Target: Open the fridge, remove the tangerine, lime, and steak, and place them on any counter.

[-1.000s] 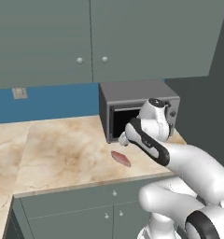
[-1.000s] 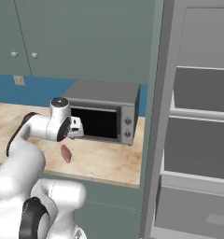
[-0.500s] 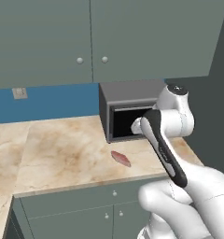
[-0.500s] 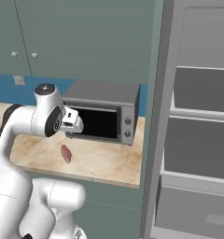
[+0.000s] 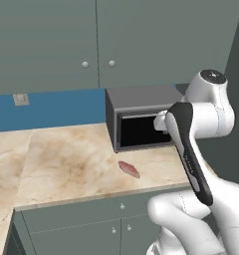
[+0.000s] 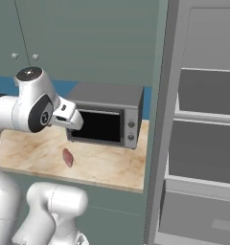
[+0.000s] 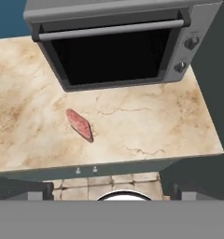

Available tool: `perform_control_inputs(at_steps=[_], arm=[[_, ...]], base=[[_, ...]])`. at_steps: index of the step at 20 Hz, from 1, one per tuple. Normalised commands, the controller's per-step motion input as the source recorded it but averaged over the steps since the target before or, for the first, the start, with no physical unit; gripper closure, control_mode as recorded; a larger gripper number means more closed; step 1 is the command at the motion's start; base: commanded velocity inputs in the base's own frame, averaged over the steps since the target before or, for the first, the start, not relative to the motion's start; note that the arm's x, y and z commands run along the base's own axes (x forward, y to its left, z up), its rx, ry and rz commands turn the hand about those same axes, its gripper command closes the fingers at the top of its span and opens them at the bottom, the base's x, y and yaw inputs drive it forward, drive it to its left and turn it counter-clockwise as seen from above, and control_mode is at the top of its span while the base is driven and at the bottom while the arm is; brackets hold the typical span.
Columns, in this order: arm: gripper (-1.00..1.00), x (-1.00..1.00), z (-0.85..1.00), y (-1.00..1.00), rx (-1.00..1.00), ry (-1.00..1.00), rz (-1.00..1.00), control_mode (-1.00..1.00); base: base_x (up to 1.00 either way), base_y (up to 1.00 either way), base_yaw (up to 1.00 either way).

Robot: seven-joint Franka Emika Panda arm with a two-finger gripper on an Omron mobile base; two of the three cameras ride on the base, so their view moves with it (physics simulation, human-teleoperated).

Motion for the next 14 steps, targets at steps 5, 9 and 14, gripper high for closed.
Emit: perform_control_inputs(at_steps=[5,9,14], arm=[[-1.0,-0.38,0.26,-0.06,0.0,-0.04,0.0,-1.0],[-1.0,-0.37,0.11,-0.08,0.0,-0.04,0.0,-1.0],[-1.0,-0.17,0.0,-0.01,0.0,-0.01,0.01,1.0]], base=[[0.0,0.0,0.0],[0.0,0.0,0.0],[0.0,0.0,0.0]])
